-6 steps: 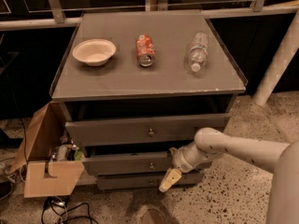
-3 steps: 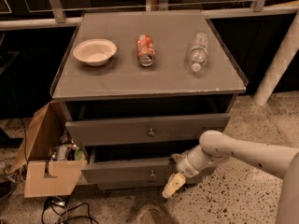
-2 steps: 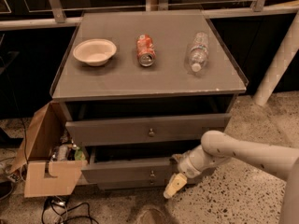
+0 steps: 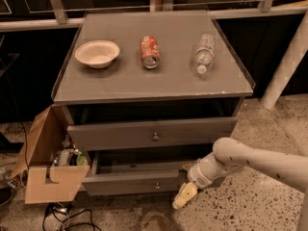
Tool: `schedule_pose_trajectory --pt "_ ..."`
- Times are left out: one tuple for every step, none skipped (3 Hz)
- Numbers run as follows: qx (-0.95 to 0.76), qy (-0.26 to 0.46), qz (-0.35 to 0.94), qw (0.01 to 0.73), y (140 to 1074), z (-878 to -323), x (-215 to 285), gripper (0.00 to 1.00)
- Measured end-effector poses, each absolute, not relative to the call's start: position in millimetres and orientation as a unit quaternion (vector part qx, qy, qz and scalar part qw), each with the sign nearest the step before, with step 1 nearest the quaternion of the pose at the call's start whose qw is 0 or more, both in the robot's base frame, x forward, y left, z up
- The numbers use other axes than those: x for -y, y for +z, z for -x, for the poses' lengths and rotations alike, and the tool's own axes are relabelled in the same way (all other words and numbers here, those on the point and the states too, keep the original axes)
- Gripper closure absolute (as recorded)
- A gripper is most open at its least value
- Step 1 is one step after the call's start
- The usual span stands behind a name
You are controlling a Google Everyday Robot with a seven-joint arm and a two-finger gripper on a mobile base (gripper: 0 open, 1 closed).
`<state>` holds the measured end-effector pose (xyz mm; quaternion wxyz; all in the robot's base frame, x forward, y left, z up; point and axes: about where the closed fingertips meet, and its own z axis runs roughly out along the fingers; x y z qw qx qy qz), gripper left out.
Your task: Open middle drawer
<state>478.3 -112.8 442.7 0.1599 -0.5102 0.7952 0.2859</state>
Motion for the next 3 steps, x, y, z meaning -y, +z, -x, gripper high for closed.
schedule_pose_trajectory --pt "-0.794 0.288 0.51 0.16 442.8 -479.3 111.5 0.0" --pt "-0.786 0.29 0.513 0.189 466.8 -504.0 108.1 0.0" --pt "-0.783 0.28 0.511 0.215 488.8 -519.5 111.2 0.0"
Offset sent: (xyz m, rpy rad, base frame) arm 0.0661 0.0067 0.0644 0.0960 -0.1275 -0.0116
